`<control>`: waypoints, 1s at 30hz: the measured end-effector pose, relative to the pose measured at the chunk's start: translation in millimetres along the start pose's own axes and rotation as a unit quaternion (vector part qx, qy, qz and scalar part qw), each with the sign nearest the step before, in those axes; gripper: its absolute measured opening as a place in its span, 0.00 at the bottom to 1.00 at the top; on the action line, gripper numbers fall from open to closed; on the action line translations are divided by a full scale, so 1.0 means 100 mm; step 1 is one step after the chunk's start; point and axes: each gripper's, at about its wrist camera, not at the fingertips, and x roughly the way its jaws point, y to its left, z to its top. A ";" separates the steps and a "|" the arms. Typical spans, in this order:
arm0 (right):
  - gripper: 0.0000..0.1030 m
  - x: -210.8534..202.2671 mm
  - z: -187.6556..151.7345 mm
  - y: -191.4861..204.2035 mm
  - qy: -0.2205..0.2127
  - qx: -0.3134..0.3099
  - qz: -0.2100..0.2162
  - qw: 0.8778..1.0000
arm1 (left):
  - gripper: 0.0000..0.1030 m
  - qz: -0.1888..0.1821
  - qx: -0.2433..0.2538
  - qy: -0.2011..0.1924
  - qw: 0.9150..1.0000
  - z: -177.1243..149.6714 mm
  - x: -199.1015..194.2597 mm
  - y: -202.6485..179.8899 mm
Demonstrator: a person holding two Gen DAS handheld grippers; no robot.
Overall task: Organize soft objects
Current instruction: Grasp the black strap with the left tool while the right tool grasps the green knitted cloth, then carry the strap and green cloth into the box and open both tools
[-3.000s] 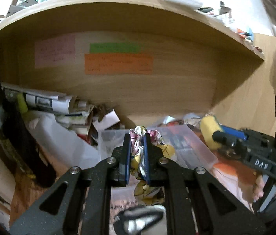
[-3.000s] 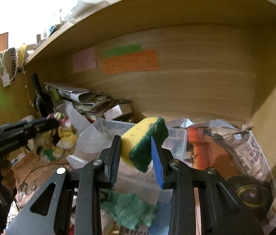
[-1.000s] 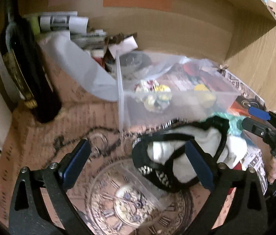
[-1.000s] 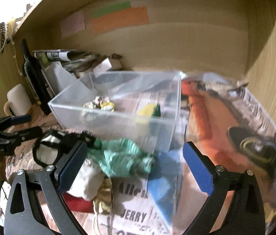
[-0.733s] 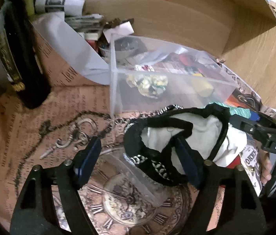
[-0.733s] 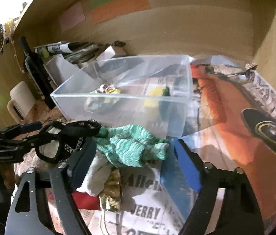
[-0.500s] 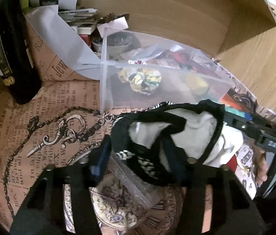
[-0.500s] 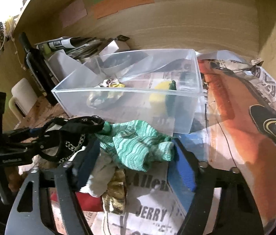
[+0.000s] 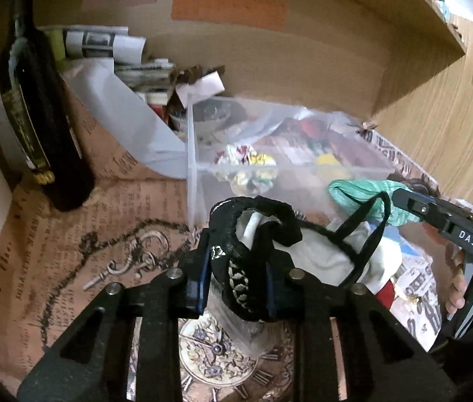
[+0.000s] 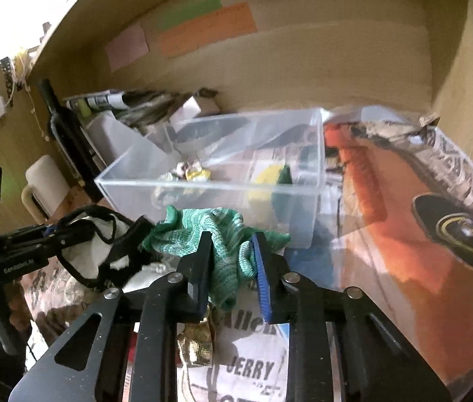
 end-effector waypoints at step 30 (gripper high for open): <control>0.20 -0.04 0.77 0.07 -0.101 -0.020 -0.018 0.995 | 0.22 0.013 0.003 -0.099 0.995 1.17 0.27 -0.18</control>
